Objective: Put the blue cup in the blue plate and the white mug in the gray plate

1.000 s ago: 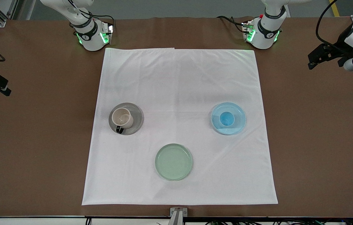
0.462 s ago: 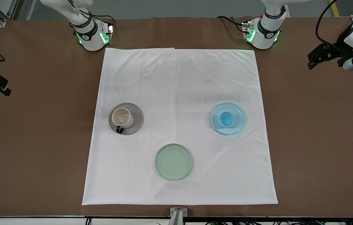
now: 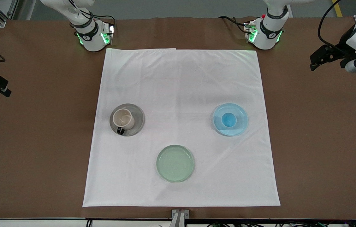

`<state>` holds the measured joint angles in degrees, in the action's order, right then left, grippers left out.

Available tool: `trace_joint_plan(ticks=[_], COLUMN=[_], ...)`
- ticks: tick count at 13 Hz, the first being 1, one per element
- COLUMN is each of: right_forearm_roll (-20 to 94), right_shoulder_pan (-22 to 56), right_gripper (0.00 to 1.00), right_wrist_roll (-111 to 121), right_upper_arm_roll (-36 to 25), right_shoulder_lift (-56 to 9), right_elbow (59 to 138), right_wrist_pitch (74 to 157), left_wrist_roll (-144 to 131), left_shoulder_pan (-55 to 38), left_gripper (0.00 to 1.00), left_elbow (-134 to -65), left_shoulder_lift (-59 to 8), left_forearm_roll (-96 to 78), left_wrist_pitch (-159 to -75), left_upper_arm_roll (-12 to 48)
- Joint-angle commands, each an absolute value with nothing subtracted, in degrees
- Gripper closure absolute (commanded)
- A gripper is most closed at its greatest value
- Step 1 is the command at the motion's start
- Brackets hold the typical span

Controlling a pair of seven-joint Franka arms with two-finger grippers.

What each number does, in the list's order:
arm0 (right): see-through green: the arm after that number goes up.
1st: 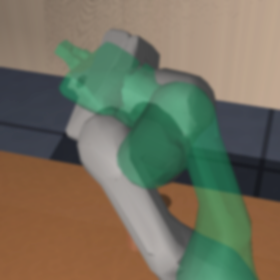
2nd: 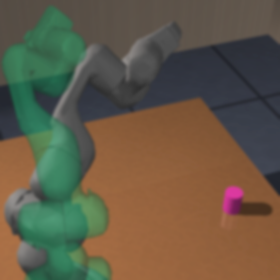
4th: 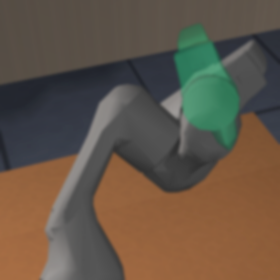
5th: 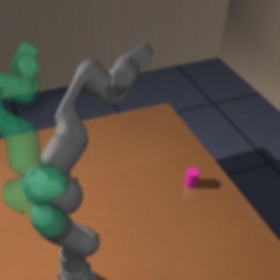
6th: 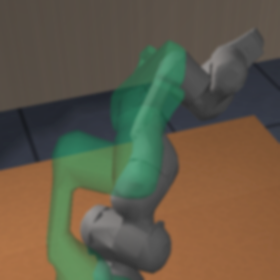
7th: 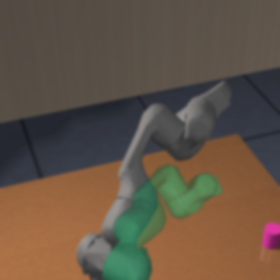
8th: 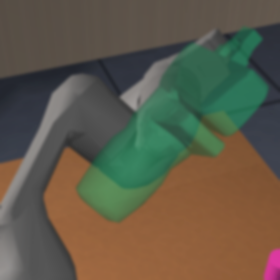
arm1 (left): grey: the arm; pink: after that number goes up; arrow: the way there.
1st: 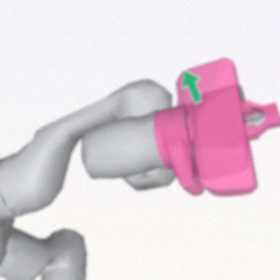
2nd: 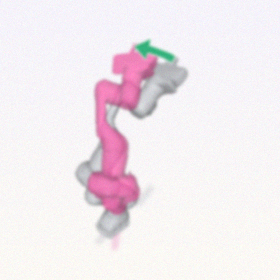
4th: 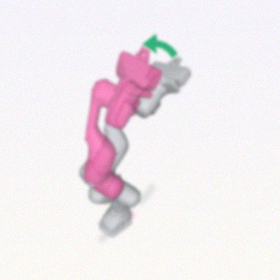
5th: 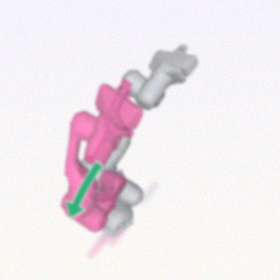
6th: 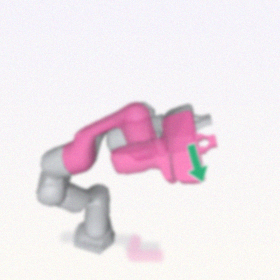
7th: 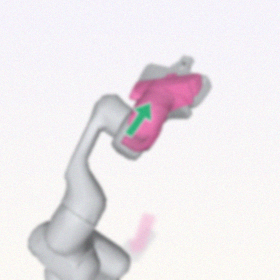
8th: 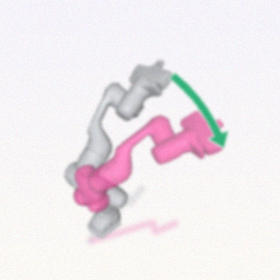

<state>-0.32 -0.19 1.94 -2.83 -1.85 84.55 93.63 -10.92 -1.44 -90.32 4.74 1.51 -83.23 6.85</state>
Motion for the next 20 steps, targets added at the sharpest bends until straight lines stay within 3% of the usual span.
trace_joint_plan(ticks=[1, 20], right_forearm_roll=[-0.6, -0.6], right_shoulder_pan=[-0.4, -0.4], right_gripper=[0.0, 0.0], right_wrist_roll=[1.8, 1.7], right_upper_arm_roll=[-2.5, -2.5], right_shoulder_lift=[-1.7, -1.7], right_elbow=[84.1, 84.1], right_wrist_pitch=[93.3, 93.3], left_wrist_roll=[-10.2, -10.2], left_shoulder_pan=[-1.1, -1.5], left_gripper=[0.0, 0.0], left_elbow=[-89.4, -88.7], left_shoulder_lift=[4.4, 3.3], left_forearm_roll=[1.3, 1.2], left_wrist_pitch=[-83.3, -83.4], left_upper_arm_roll=[7.0, 7.1])
